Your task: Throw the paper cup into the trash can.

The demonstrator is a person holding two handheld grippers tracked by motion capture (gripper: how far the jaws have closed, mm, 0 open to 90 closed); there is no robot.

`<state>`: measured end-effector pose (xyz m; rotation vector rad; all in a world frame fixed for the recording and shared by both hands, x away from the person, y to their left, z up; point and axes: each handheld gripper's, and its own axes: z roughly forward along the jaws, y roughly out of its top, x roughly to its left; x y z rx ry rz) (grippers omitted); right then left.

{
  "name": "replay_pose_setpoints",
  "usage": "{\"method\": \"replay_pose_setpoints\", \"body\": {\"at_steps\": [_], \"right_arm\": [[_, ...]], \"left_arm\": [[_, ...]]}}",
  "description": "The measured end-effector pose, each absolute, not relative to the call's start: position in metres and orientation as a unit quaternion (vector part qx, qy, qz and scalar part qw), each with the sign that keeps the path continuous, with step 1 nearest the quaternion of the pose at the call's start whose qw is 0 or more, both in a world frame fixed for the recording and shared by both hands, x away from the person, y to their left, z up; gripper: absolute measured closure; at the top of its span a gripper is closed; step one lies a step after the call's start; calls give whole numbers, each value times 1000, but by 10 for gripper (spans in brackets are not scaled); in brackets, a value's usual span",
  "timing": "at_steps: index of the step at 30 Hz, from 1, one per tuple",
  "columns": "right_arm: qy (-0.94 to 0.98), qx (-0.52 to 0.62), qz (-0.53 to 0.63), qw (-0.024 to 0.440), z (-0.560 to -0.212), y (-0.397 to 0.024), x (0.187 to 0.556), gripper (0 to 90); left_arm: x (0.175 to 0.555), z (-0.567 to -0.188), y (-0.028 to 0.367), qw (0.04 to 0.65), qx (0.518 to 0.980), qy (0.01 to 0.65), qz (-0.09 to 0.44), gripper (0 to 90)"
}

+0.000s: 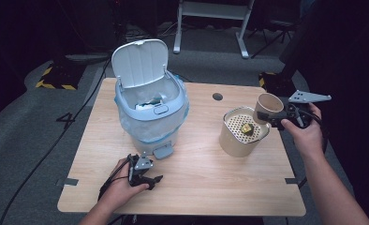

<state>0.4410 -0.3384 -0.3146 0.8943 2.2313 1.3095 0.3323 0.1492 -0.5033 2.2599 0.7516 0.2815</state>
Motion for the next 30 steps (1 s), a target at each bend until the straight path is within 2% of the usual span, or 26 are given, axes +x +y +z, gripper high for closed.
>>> {"method": "replay_pose_setpoints", "body": {"at_steps": [12,30], "right_arm": [[808,275,488,183,-285,-297,453,322],[808,219,524,157,-244,-213,470,320]], "left_arm": [[333,-503,149,364,877,293,111,278],[333,-503,149,364,878,292,111,280]]}}
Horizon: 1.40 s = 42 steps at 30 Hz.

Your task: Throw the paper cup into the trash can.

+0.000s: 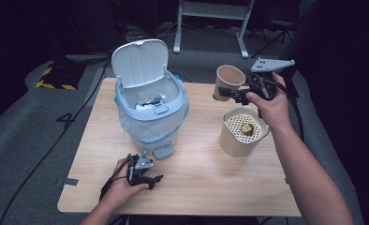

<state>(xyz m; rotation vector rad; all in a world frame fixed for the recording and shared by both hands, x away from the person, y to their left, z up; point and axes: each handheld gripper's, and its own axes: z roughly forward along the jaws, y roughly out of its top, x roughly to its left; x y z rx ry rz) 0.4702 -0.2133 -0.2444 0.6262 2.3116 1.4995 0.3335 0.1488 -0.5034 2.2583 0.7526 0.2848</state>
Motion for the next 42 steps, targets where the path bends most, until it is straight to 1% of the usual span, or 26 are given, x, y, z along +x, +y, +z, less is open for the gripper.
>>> {"method": "replay_pose_setpoints", "body": {"at_steps": [4,10,22,33,42], "right_arm": [[807,201,536,145,-236,-188,472,320],[813,184,535,138,-230,-154,478,319],[817,172,540,107,-230,-99,489,318],[822,175,533,94,-236,-67,494,314],[836,168,515,92,-248,-42,496,312]], "left_arm": [[333,-503,149,364,877,293,110,279],[333,-503,149,364,877,293,109,280],[333,-504,148,365,877,293,108,279],[333,-504,148,365,877,294,108,279],[333,-504,148,365,877,294,108,279]]}}
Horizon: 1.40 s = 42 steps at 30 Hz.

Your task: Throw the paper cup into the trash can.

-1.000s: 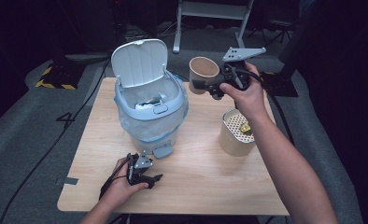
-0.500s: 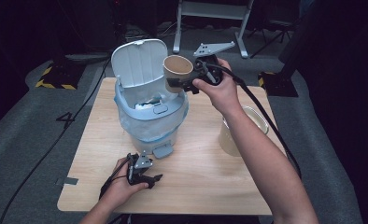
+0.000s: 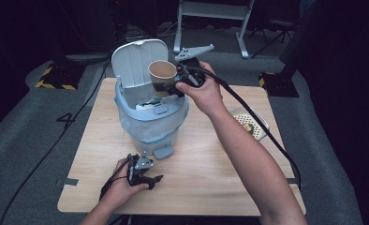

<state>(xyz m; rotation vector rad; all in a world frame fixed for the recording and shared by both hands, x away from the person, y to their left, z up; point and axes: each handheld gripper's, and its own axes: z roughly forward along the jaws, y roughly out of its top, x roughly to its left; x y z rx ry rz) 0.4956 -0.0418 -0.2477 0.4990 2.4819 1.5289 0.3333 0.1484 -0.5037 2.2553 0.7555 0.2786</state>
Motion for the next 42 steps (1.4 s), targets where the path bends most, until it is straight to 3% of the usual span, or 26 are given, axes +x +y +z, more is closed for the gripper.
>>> {"method": "replay_pose_setpoints", "body": {"at_steps": [18,19,21,23,34,42], "right_arm": [[878,172,435,102,-263,-19,497,300],[880,171,431,101,-264,-19,497,285],[881,153,432,118,-265,-20,497,145],[877,145,438,136,-264,-20,496,177],[855,146,462,186,-253,-33,492,162],[853,157,463,180,-248,-52,490,187]], "left_arm": [[333,-504,148,364,878,293,108,278],[333,-504,148,364,877,293,108,278],[333,-504,148,364,877,293,108,278],[334,-504,149,364,878,293,107,278],[333,-504,149,364,878,293,108,278],[334,-504,148,364,878,292,107,277]]}}
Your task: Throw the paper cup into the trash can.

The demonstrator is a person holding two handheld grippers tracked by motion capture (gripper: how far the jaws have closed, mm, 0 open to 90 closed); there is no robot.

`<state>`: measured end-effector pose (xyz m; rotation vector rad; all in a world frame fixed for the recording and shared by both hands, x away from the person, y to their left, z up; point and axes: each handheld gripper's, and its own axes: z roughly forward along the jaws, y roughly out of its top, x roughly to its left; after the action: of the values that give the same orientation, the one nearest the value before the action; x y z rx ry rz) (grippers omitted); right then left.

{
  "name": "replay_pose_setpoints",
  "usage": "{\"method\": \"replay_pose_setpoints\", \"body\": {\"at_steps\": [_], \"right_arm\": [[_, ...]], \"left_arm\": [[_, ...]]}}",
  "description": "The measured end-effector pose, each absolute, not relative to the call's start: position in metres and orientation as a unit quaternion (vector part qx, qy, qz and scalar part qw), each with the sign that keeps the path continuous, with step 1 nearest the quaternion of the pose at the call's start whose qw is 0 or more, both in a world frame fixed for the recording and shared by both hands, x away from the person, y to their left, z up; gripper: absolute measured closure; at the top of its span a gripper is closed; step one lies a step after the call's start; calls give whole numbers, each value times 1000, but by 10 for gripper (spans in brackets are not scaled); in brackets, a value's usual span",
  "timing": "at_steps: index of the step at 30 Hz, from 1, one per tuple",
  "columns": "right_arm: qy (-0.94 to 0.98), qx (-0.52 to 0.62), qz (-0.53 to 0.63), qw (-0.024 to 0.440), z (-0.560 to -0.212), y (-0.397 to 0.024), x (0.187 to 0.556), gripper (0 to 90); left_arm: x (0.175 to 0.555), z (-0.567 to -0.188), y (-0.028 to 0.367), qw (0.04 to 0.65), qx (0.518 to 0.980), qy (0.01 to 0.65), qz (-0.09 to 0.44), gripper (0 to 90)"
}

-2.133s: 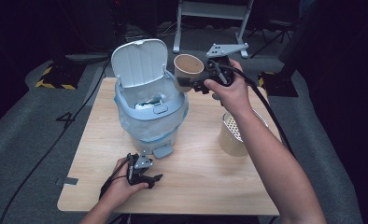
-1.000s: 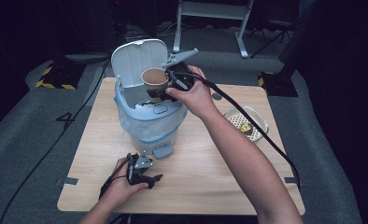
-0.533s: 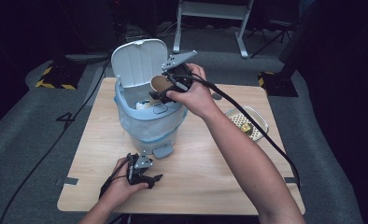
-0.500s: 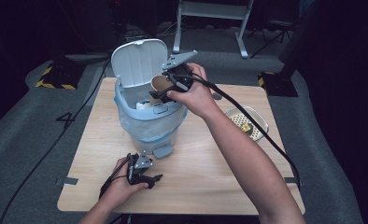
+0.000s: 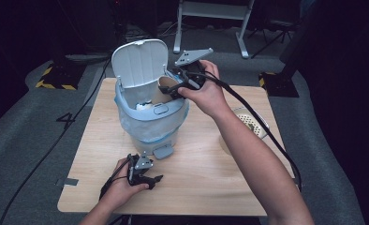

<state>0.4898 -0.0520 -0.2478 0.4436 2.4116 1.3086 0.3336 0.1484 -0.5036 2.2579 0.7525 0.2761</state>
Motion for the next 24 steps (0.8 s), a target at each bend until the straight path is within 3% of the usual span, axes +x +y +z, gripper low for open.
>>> {"method": "replay_pose_setpoints", "body": {"at_steps": [8,15,16,19,20,21,22,24], "right_arm": [[873,153,430,173,-249,-61,484,173],[873,178,437,125,-264,-64,489,187],[874,179,436,121,-264,-64,490,251],[867,186,448,109,-263,-62,492,316],[868,178,452,108,-262,-62,493,602],[869,163,456,101,-260,-63,493,624],[861,167,468,104,-259,-63,493,544],[853,168,480,120,-255,-62,491,566]], "left_arm": [[334,-504,148,364,878,292,107,273],[334,-504,148,364,878,293,107,273],[334,-504,147,364,878,293,107,273],[335,-504,147,364,878,292,107,272],[334,-504,147,364,878,292,107,272],[334,-504,147,364,878,292,107,272],[334,-504,147,364,878,292,107,272],[335,-504,147,364,878,292,107,272]]}}
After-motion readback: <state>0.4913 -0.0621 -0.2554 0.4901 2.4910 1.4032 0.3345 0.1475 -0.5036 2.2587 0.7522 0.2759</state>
